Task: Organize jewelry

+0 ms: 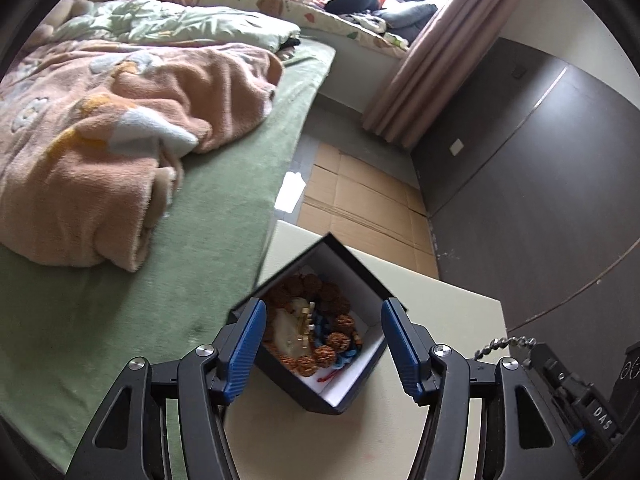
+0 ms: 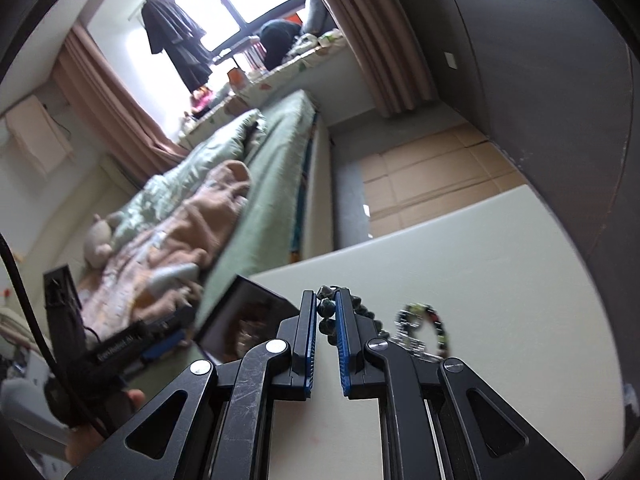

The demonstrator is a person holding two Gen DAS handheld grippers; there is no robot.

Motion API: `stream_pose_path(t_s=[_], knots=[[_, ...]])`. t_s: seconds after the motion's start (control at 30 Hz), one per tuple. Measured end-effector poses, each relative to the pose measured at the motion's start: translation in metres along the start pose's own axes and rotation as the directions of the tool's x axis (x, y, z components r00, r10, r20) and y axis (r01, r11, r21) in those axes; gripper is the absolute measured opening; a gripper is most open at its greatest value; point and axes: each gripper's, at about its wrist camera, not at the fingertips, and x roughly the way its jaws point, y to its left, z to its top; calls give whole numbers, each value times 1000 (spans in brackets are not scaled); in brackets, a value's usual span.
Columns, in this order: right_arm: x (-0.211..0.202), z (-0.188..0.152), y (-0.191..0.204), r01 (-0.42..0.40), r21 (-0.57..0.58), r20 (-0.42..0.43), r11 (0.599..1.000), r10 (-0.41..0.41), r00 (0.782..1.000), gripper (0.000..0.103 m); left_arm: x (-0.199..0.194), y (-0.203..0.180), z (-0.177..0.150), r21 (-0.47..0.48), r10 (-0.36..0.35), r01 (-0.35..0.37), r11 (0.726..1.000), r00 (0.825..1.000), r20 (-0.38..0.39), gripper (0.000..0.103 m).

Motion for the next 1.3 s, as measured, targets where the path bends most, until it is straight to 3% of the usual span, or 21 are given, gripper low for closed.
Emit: stream_pose_path(t_s=[0.33,0.9,1.0,1.07,1.2,1.3], knots=[[33,7,28,-153,65,-37,986,156,987,11,-12,15,7,-56,-4,6,998,999,33,61],[70,6,65,-152,43,-17,988,153,988,11,-17,29,20,-106,-34,39,994,998,49,61],[80,4,63,-107,50,-48,993,110,993,12,-16,30,21,-108,-39,44,993,998,45,61],[85,2,60,-123,68,-83,990,128,988,12,-17,29,21,-109,-42,47,993,998,46,61],[79,1,54,-124,79,-94,989,131,987,31,-18,24,19,-94,-45,49,994,998,46,61],[70,0,47,-105,83,-86,991,112,990,33,-18,19,16,-79,-44,47,996,998,40,61]])
